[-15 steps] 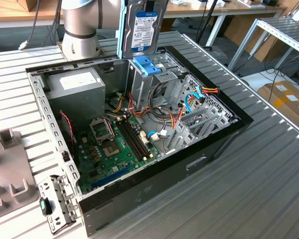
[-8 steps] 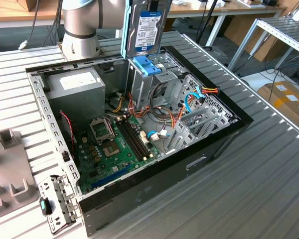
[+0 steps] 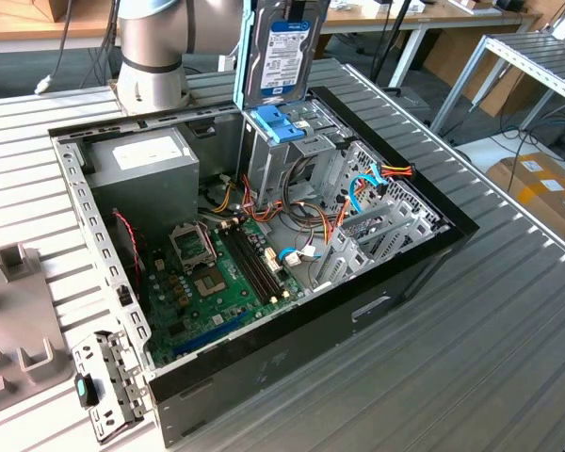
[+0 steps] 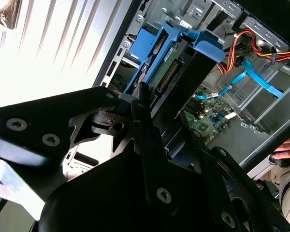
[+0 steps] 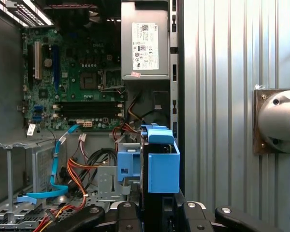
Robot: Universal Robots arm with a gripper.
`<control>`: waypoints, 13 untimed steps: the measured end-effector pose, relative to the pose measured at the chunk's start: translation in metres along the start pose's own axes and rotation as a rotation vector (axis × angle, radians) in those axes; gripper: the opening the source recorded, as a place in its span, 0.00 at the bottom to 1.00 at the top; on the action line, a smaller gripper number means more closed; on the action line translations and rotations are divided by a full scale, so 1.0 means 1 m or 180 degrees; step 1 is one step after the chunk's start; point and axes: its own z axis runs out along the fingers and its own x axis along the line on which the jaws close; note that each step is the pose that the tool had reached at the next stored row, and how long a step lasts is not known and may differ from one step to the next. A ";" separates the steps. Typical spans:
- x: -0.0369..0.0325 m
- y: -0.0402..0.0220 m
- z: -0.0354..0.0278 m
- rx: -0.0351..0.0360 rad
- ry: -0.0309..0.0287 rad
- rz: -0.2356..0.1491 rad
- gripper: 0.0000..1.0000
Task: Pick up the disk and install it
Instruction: 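Insert the disk into the insertion slot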
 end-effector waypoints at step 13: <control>0.0000 -0.0369 0.0007 0.0000 0.0001 0.0000 0.35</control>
